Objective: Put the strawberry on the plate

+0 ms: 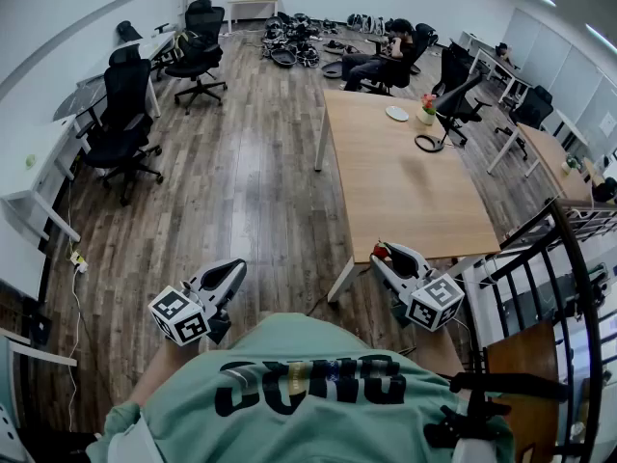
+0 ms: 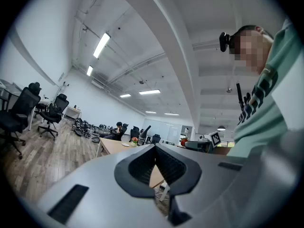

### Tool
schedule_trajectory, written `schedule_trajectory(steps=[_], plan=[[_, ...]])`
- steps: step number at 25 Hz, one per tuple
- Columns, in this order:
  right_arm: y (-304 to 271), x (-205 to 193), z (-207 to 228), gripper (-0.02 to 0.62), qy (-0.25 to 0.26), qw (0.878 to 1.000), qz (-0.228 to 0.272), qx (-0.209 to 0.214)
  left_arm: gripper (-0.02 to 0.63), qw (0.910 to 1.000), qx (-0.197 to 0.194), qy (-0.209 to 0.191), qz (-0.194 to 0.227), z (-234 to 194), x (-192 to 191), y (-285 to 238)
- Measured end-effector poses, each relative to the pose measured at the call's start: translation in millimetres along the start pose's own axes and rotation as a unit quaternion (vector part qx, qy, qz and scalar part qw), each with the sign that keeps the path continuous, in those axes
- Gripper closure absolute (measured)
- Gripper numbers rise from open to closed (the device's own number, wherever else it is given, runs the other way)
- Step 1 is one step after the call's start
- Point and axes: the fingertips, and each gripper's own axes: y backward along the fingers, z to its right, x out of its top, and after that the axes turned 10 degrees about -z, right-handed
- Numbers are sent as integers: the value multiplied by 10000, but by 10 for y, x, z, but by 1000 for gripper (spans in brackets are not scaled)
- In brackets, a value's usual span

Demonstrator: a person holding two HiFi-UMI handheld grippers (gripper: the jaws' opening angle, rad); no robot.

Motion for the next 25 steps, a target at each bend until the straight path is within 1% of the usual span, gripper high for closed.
schedule_trajectory(steps=[4, 12, 21, 25], plan=[[36, -15, 37, 453, -9, 10000, -14, -6, 601, 10000, -30, 20, 31, 21, -30, -25], [127, -82, 82, 453, -15, 10000, -15, 14, 601, 10000, -21, 48, -49, 131, -104, -98], [360, -196, 327, 453, -133, 9999, 29, 0, 601, 9999, -37, 17, -146, 341, -170, -378], [451, -253, 470, 453, -316, 9995, 32, 62, 601, 9998, -24, -19, -181, 445, -161, -496]])
